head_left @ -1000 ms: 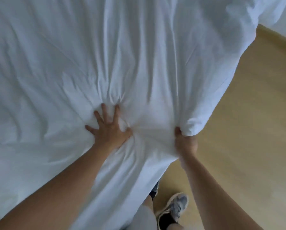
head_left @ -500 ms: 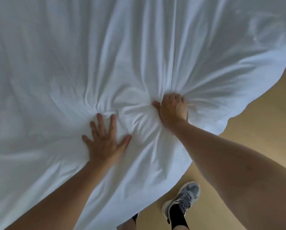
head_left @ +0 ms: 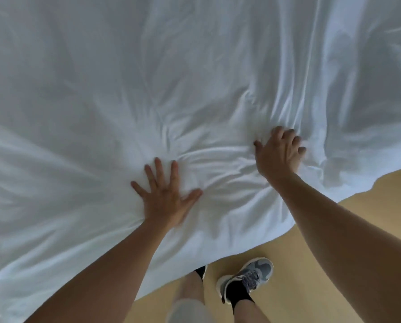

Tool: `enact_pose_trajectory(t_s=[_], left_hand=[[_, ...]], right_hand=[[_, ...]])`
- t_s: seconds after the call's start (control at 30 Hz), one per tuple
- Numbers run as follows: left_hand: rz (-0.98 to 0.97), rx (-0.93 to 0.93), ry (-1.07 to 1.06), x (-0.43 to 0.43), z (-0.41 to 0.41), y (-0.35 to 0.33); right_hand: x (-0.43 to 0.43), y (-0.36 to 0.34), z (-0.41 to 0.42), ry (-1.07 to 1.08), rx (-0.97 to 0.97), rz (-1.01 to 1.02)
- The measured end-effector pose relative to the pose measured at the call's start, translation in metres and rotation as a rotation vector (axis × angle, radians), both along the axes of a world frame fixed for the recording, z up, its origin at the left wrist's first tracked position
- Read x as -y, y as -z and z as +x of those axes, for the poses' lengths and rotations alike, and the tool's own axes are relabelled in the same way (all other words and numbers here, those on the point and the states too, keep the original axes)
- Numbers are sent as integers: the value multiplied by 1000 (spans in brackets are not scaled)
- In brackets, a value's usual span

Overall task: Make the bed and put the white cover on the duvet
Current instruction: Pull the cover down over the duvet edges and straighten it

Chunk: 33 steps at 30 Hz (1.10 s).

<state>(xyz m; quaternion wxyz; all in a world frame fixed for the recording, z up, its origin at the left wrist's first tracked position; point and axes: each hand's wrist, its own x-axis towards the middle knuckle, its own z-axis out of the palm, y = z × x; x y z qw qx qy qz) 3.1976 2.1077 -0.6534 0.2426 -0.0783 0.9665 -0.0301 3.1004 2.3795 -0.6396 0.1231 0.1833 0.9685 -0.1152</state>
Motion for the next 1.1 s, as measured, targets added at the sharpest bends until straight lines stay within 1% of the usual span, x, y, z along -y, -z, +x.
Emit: enact_pose_trajectory(t_s=[0.07,0.1,0.17,0.2,0.23,0.3,0.37,0.4,0.47,0.53,0.63,0.73,0.83,0.87,0.9,0.93,1.0,1.03,1.1], left_hand=[[26,-7,92,10,0,-6],[25,-39,132,22,3,-10],[6,-122,130,59,16,-18],[-2,-158,70,80,23,-19],[-17,-173,-1,98,30,-20],[-37,-149,-70,121,37,-18],[-4,-144,-85,134,38,-14],[21,-164,-141,142,37,-15],[65,-184,-390,172,39,-20],[102,-107,-646,209,51,-28],[137,7,-785,234,68,-41],[211,-16,-893,225,71,-41],[400,-101,-920,236,74,-31],[439,-151,-910,244,79,-29],[406,-196,-881,255,86,-26],[297,-206,-837,266,95,-25],[88,-193,-772,281,111,-22],[45,-182,-755,284,115,-21],[35,-164,-729,284,109,-18]], right_hand=[[36,-9,26,-117,-165,-23],[62,-12,43,-227,-195,-78],[121,-4,78,-499,-126,-163],[148,3,90,-596,-97,-174],[173,9,99,-641,-82,-179],[212,14,108,-600,-71,-201],[240,10,109,-546,-80,-192],[253,9,112,-547,-71,-182],[271,7,121,-562,-19,-173],[279,6,131,-572,71,-159],[284,12,130,-589,163,-122],[295,9,120,-524,139,-95],[300,2,124,-296,70,-31],[299,2,130,-281,51,0],[297,3,136,-302,19,19],[294,8,143,-336,-2,20],[287,15,151,-392,46,13],[286,20,151,-414,45,16],[284,25,146,-419,1,15]])
